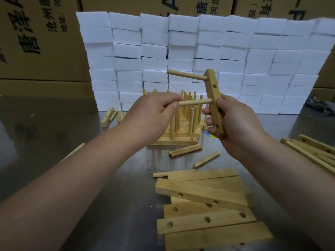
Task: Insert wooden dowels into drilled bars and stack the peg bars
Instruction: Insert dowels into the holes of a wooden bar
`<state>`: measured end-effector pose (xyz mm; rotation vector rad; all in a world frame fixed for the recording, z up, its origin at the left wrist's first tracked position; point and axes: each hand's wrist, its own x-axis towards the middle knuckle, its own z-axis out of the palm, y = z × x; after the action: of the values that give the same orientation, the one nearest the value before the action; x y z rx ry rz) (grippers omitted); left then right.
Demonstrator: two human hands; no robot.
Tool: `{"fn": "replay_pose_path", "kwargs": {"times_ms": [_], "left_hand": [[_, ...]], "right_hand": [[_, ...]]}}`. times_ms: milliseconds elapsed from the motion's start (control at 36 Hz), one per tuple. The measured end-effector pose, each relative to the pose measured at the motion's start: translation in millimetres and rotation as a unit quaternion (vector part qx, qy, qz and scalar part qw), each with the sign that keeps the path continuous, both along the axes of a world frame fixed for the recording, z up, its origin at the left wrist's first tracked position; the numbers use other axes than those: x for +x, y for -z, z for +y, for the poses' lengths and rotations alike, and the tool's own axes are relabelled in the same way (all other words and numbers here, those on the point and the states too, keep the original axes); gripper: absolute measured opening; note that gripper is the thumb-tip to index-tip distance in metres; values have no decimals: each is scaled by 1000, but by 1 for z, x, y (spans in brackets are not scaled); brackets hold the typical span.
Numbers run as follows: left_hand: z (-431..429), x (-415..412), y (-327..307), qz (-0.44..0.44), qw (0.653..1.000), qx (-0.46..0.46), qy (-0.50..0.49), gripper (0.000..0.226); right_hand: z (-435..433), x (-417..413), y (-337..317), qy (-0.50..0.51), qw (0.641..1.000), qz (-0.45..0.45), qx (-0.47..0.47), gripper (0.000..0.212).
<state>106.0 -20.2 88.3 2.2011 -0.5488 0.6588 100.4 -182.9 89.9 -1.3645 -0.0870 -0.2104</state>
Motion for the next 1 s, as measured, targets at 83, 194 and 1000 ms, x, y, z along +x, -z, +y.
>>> {"fn": "replay_pose_path", "kwargs": {"times_ms": [83,194,1000], "left_hand": [[0,0,0,-10,1000,17,-5,22],[0,0,0,-58,996,70,-17,16],[-6,17,27,275,949,-155,12,40]], "right_hand": [[1,-1,1,7,999,-17,-38,29],[6,-4,3,-27,997,-27,-70,28],[-8,-1,-12,83,996,-11,-26,23]]}}
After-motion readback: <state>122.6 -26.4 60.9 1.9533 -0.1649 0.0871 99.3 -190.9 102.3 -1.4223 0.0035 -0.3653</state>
